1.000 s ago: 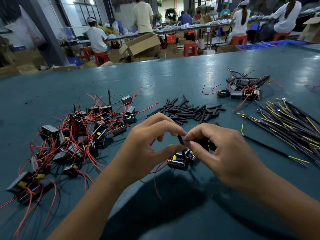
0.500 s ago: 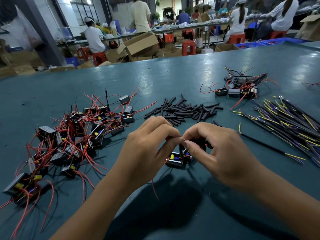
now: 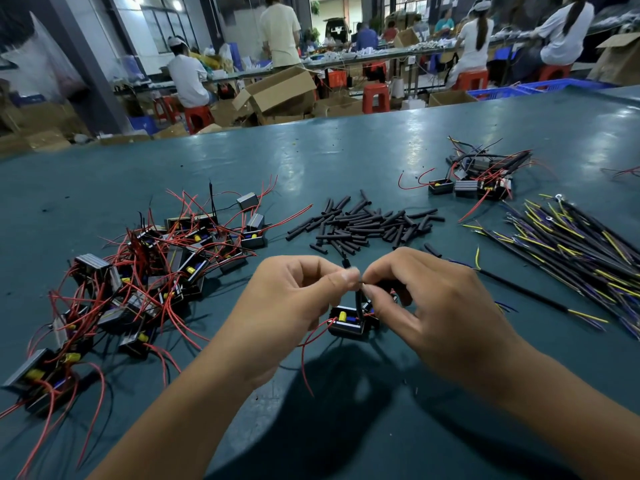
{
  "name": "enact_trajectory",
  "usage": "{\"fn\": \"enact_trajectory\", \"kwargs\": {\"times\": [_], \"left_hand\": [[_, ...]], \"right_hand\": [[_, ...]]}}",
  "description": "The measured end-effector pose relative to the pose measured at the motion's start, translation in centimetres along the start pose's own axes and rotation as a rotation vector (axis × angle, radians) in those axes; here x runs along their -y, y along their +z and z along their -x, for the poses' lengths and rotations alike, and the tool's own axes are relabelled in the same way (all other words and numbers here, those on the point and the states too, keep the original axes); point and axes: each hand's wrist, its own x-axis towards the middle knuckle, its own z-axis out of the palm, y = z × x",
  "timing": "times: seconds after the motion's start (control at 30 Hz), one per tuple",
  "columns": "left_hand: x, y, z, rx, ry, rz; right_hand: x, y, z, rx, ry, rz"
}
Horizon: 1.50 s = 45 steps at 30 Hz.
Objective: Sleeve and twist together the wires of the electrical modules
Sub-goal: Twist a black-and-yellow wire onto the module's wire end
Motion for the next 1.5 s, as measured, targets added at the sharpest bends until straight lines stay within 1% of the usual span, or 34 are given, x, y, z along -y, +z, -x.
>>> {"fn": "enact_trajectory", "kwargs": {"times": [0.13, 0.17, 0.23, 0.37, 0.47, 0.57, 0.63, 0.73, 0.77, 0.83, 0.9, 0.97, 1.03, 1.1, 1.2, 1.23, 1.37, 1.5], "left_hand": [[-0.4, -1.7, -0.4, -0.028, 0.554, -0.541], [-0.2, -1.8, -0.5, -0.024, 0.661, -0.629], [0.2, -1.6, -0.8, -0.023, 0.770, -0.717], [0.9, -0.9, -1.0, -0.083, 0.873, -0.789], [1.0, -0.8, -1.0, -0.082, 0.855, -0.811], [0.7, -0.4, -0.7, -0.057, 0.761, -0.792], [0.7, -0.1, -0.4, -0.034, 0.604, -0.659], [0.5, 0.1, -0.2, 0.040, 0.203, -0.203], [0.5, 0.0, -0.2, 0.054, 0.087, -0.086], [0.5, -0.1, -0.2, 0.077, -0.041, 0.016], [0.4, -0.2, -0.1, 0.104, -0.103, 0.075], [0.3, -0.4, 0.0, 0.135, -0.133, 0.097], [0.4, -0.6, -0.2, 0.138, -0.119, 0.052], [0.6, -0.9, -0.7, 0.064, -0.071, 0.030], [1.6, -1.3, -1.6, -0.104, 0.078, -0.060], [1.8, -1.3, -1.8, -0.117, 0.111, -0.076], [3.1, -0.7, -2.2, -0.041, 0.168, -0.057], [3.6, -0.2, -2.5, -0.055, 0.204, -0.073]], "right_hand": [[-0.5, -0.2, 0.0, 0.051, 0.095, -0.108], [-0.6, -0.3, 0.0, 0.064, 0.099, -0.119], [-0.6, -0.4, -0.1, 0.087, 0.099, -0.137], [-0.6, -0.5, -0.1, 0.096, 0.079, -0.131], [-0.5, -0.6, -0.1, 0.082, 0.044, -0.100], [-0.4, -0.6, -0.1, 0.063, 0.009, -0.061], [-0.4, -0.6, -0.1, 0.046, -0.020, -0.016], [-0.3, -0.6, -0.1, 0.023, -0.085, 0.084], [-0.2, -0.6, -0.1, 0.017, -0.104, 0.107], [-0.2, -0.5, -0.2, 0.010, -0.138, 0.138], [-0.2, -0.4, -0.1, 0.005, -0.170, 0.165], [-0.2, -0.3, -0.1, 0.007, -0.180, 0.154], [-0.1, -0.2, -0.1, 0.024, -0.135, 0.074], [-0.2, -0.3, 0.0, 0.045, -0.050, -0.034], [-0.2, -0.5, -0.1, 0.064, 0.106, -0.202], [-0.2, -0.6, -0.1, 0.072, 0.157, -0.258], [-0.3, -0.9, -0.2, 0.129, 0.314, -0.427], [-0.3, -1.5, -0.6, 0.183, 0.405, -0.514]]}}
